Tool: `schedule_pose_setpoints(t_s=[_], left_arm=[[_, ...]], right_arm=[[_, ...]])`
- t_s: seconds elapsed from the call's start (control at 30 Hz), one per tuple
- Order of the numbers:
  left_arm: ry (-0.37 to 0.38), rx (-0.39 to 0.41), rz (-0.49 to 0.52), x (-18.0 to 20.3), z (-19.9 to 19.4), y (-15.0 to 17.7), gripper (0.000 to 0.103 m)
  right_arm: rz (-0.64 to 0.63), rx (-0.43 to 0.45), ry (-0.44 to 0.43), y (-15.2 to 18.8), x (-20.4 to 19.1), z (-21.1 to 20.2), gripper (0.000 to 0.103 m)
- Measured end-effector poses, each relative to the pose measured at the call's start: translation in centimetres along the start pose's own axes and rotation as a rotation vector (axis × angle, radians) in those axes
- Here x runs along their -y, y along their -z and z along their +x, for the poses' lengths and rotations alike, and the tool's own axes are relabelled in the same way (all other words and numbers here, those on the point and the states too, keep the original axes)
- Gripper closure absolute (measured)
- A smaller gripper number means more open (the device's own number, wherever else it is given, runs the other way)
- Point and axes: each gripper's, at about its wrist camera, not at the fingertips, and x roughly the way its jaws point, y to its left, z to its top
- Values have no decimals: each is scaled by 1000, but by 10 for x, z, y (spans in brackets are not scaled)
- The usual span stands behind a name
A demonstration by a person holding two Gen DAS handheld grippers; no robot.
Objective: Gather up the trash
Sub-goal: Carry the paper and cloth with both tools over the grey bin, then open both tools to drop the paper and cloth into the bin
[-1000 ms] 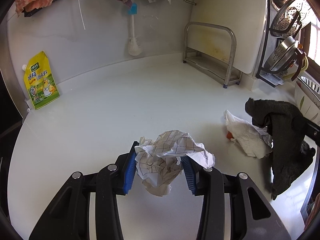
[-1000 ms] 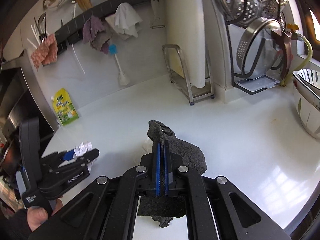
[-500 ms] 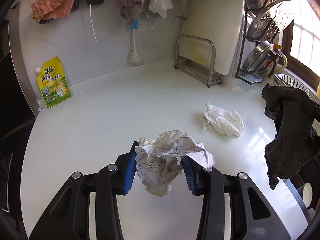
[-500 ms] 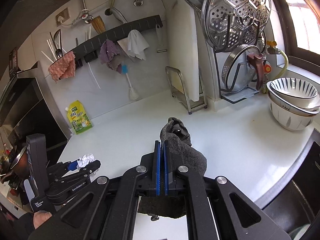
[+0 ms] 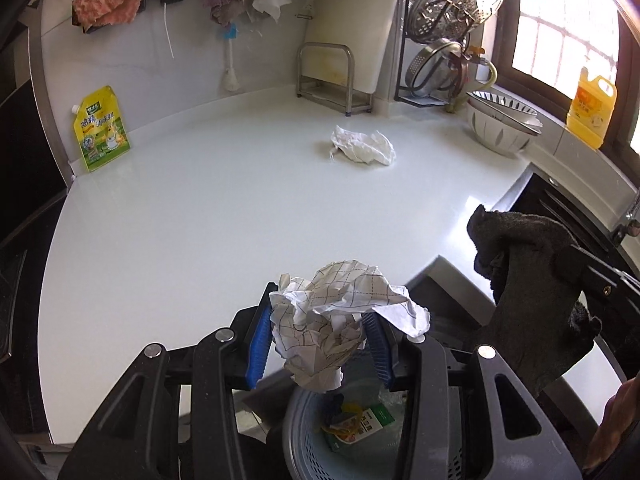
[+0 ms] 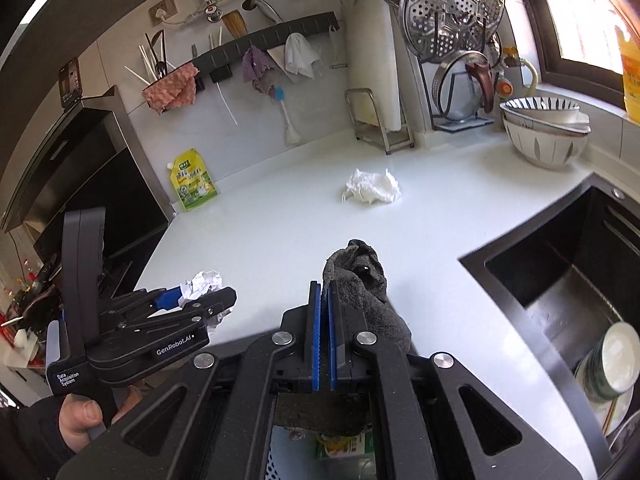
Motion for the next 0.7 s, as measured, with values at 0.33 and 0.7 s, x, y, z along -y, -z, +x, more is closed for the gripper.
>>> schedule_pose_setpoints(t_s=[0.33,0.7], left_arm=[[2,-111,52,20,7,57,62],[-1,-161,86,27,15,81,54]], right_arm=[[47,-144,27,75,12,-1,100],[50,-201,26,93,14,12,99]])
